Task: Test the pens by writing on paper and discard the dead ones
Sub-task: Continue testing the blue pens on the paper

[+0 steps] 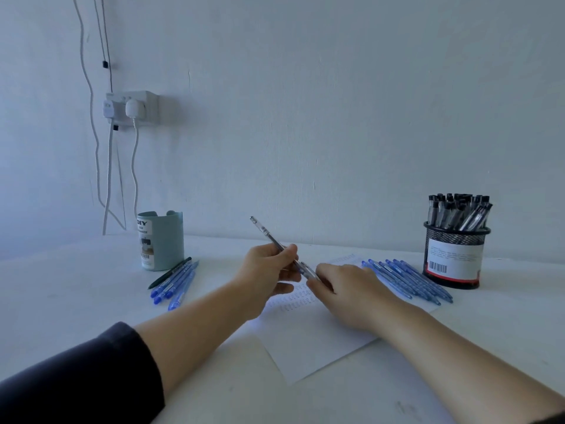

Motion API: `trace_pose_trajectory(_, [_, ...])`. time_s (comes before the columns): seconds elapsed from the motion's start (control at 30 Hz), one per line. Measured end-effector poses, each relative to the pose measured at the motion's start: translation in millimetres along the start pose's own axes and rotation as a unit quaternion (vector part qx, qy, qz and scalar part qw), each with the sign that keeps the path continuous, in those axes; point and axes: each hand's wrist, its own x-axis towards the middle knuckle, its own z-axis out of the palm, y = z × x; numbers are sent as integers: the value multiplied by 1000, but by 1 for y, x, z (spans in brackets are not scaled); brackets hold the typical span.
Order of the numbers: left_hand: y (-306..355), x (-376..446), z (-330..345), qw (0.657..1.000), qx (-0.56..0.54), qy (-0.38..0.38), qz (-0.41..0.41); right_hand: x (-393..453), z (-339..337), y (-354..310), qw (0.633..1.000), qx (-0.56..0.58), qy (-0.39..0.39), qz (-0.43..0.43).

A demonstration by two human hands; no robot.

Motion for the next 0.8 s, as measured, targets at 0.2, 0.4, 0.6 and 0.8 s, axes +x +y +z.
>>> trace_pose_trajectory(0.2, [0,-3,6,998,11,55,7,3,-2,-9,998,-58,35,-12])
trace_pose_trajectory(0.4, [4,-3,3,995,7,102,-4,-3,-4,-13,986,-149,47,-57])
trace_pose_trajectory(0.6, [16,5,-14,986,15,143,79,-1,-3,10,988,-116,93,27])
trace_pose_trajectory(0.8, [6,18,-34,809,529,124,223,1,-2,24,984,-65,148,80])
